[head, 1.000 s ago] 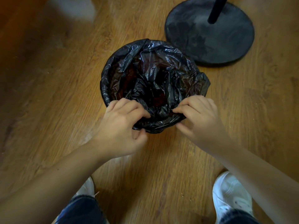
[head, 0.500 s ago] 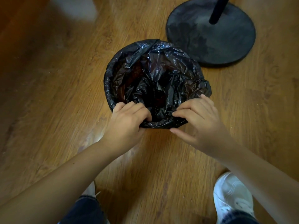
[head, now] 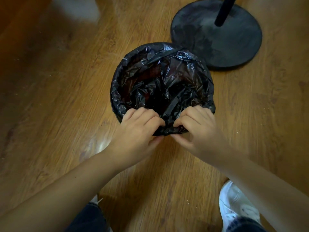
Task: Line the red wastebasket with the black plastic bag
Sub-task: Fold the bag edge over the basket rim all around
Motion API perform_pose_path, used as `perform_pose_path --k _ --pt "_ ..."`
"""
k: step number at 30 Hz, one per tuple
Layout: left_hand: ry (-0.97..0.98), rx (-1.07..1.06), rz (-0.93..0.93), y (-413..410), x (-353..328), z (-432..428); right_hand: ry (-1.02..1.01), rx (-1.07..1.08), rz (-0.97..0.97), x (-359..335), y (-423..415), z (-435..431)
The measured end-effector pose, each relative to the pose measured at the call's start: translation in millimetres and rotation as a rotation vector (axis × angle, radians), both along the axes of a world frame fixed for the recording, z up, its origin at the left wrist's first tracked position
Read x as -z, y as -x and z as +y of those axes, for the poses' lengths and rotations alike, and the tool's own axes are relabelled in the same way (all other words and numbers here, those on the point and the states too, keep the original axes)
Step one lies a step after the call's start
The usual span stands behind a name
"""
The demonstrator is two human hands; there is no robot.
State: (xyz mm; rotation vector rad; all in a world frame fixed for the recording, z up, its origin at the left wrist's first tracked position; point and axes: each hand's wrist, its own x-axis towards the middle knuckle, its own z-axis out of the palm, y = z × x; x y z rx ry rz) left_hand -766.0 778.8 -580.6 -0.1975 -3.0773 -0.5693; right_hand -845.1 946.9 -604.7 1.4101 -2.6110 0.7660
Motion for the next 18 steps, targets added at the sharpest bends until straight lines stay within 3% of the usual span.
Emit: perform_pose_path --k 8,13,18 --pt "0.002 -0.036 -0.014 -1.5 7.6 -7.6 0.061 -0.006 -0.056 -12.9 6.1 14.5" --pt "0.02 -0.071 0.004 -1.4 7.9 -15.6 -0.099 -0.065 -0.083 -8.9 13.0 12.4" --pt "0.016 -0.084 -0.022 -2.3 7.4 -18.6 -0.118 -0.008 -0.043 -2.6 9.6 6.8"
